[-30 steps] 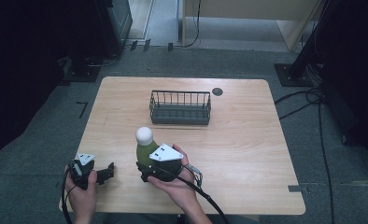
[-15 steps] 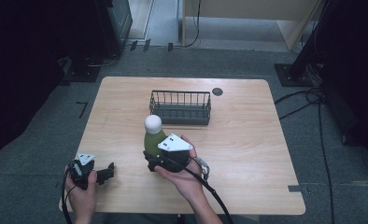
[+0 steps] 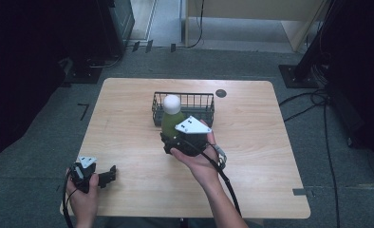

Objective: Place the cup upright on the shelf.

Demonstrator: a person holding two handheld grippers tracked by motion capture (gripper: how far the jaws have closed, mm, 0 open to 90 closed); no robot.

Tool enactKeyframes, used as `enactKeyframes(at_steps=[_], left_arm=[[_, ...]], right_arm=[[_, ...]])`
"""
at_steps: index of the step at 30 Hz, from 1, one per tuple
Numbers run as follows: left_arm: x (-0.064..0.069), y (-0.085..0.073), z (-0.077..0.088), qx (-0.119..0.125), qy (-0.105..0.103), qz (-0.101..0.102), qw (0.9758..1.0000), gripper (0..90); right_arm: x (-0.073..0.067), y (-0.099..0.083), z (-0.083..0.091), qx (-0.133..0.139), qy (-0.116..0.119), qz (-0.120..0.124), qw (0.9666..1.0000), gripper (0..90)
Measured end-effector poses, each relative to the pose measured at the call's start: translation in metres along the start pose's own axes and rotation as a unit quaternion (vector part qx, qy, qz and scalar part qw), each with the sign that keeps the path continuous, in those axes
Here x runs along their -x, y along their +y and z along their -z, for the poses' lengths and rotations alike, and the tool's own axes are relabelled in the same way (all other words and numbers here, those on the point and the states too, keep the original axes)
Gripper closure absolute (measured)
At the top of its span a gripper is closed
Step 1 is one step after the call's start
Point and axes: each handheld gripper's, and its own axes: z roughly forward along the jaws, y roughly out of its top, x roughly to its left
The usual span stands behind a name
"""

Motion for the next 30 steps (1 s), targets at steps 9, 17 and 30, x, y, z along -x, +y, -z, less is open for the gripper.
enactKeyframes(at_steps=[9,17,30], left_arm=[[0.000,0.000,0.000,0.001,0.000,0.000,1.0000,0.0],[0.000,0.000,0.000,0.001,0.000,0.000,1.0000,0.0],[0.000,0.000,0.000,0.001,0.000,0.000,1.0000,0.0]], right_arm=[[0.027,0.017,0.000,0.011,-0.031,-0.007,0.9994,20.3],[0.052,0.035,-0.004,0.021,-0.065,-0.012,0.9976,20.4],[0.084,0.057,-0.021,0.031,-0.096,-0.026,0.9946,20.4]])
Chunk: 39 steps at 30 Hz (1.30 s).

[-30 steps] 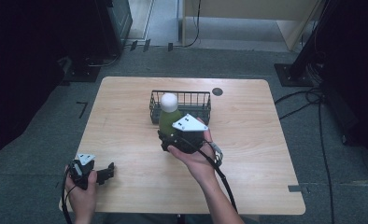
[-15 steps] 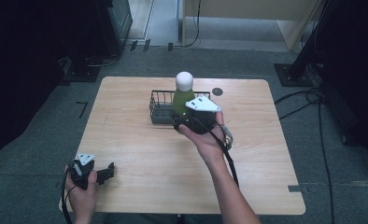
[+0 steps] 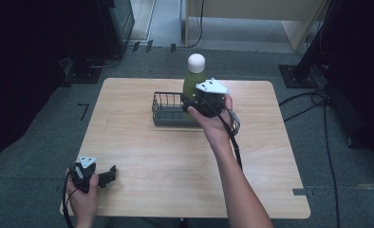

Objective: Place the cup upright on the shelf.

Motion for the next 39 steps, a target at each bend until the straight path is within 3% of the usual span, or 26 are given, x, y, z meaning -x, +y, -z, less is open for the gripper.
enactKeyframes(at_steps=[5,10,18,34,39], left_arm=[[0.000,0.000,0.000,0.000,0.000,0.000,1.0000,0.0],[0.000,0.000,0.000,0.000,0.000,0.000,1.0000,0.0],[0.000,0.000,0.000,0.000,0.000,0.000,1.0000,0.0],[0.000,0.000,0.000,0.000,0.000,0.000,1.0000,0.0],[0.000,0.000,0.000,0.000,0.000,0.000,1.0000,0.0]], right_arm=[[0.011,0.007,-0.010,0.005,-0.006,-0.021,0.9998,20.3],[0.023,0.008,-0.026,0.004,-0.029,-0.016,0.9994,20.3],[0.037,-0.001,-0.047,-0.007,-0.041,-0.031,0.9987,20.3],[0.044,-0.035,-0.072,-0.040,-0.043,-0.038,0.9976,20.3],[0.042,-0.039,-0.071,-0.028,-0.038,-0.029,0.9985,20.0]])
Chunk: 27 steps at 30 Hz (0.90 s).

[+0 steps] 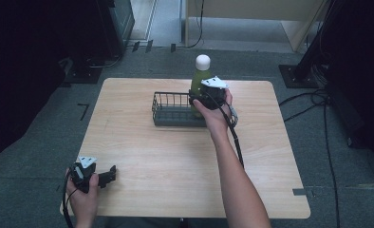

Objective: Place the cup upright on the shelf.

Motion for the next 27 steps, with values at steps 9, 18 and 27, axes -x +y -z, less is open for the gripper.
enactKeyframes(at_steps=[9,18,27], left_arm=[[0.0000,0.0000,0.0000,0.000,0.000,0.000,1.0000,0.0],[0.0000,0.0000,0.0000,0.000,0.000,0.000,1.0000,0.0],[0.0000,0.0000,0.0000,0.000,0.000,0.000,1.0000,0.0]], right_arm=[[0.0005,-0.0004,0.0027,-0.007,0.003,0.005,1.0000,19.1],[0.0009,-0.0009,0.0067,-0.012,0.004,0.016,0.9998,19.6],[0.0031,-0.0042,0.0080,-0.016,0.012,0.002,0.9998,18.1]])
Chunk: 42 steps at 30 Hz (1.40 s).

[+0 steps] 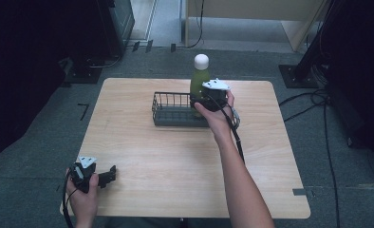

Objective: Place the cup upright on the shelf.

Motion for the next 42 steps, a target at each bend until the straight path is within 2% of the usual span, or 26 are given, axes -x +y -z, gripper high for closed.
enactKeyframes(at_steps=[9,13,20,24,30,42], left_arm=[[0.000,0.000,0.000,0.000,0.000,0.000,1.0000,0.0],[0.000,0.000,0.000,0.000,0.000,0.000,1.0000,0.0],[0.000,0.000,0.000,0.000,0.000,0.000,1.0000,0.0],[0.000,0.000,0.000,0.000,0.000,0.000,1.0000,0.0],[0.000,0.000,0.000,0.000,0.000,0.000,1.0000,0.0],[0.000,0.000,0.000,0.000,0.000,0.000,1.0000,0.0]], right_arm=[[0.006,-0.004,0.013,-0.007,-0.001,-0.006,1.0000,11.4],[0.008,-0.008,0.023,-0.024,0.000,-0.018,0.9996,2.5],[0.014,-0.020,0.042,-0.026,0.004,-0.027,0.9993,0.0],[0.022,-0.031,0.055,-0.023,0.002,-0.038,0.9990,0.0],[0.033,-0.052,0.070,-0.035,-0.005,-0.048,0.9982,0.0],[0.069,-0.099,0.110,-0.044,-0.031,-0.077,0.9956,0.0]])
